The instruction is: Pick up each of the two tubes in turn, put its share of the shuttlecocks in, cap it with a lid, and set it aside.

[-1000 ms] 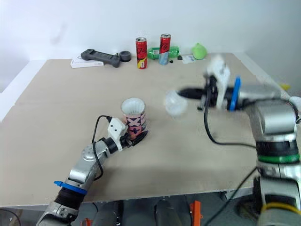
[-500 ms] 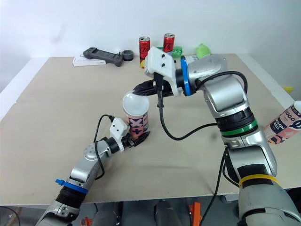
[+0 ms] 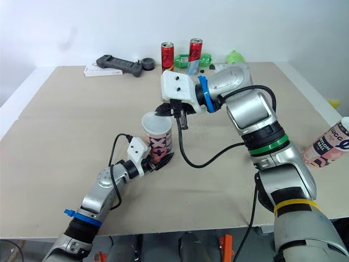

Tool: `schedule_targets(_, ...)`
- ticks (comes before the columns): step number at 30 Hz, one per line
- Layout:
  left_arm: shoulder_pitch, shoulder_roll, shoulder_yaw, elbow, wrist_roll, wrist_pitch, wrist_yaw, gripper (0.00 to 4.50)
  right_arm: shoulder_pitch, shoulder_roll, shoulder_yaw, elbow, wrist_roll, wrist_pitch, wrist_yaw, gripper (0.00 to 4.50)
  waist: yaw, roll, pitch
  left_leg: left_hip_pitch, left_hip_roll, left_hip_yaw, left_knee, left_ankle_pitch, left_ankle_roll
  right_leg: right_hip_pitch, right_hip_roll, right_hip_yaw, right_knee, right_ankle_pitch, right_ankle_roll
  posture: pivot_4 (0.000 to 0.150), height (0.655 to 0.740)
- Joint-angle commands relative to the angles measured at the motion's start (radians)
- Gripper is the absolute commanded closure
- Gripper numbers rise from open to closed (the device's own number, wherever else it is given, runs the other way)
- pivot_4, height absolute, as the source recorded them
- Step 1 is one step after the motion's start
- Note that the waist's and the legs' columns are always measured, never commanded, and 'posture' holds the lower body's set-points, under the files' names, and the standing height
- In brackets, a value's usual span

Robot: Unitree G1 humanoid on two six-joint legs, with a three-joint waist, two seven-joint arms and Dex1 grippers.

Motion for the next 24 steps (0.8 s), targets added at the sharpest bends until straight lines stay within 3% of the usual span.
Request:
schedule_targets(1, 0.028, 0.012, -0.005, 0.031, 0.021, 0.032, 0.013, 1.00, -0.018, 0.007, -0.001, 0.006, -0.025, -0.036, 0.020, 4.43, 0.000, 0.000, 0.000, 0.000, 0.000, 0.000, 0.000, 0.000, 0.000, 0.000, 0.000, 0.000, 0.000, 0.000, 0.000, 0.150, 0.7400)
schedule_targets(24, 0.020, 0.013, -0.005, 0.040, 0.024, 0.025, 0.016, 1.00, -0.011, -0.022, 0.029, 0.001, -0.166, -0.174, 0.068, 4.43, 0.000, 0.000, 0.000, 0.000, 0.000, 0.000, 0.000, 0.000, 0.000, 0.000, 0.000, 0.000, 0.000, 0.000, 0.000, 0.150, 0.7400)
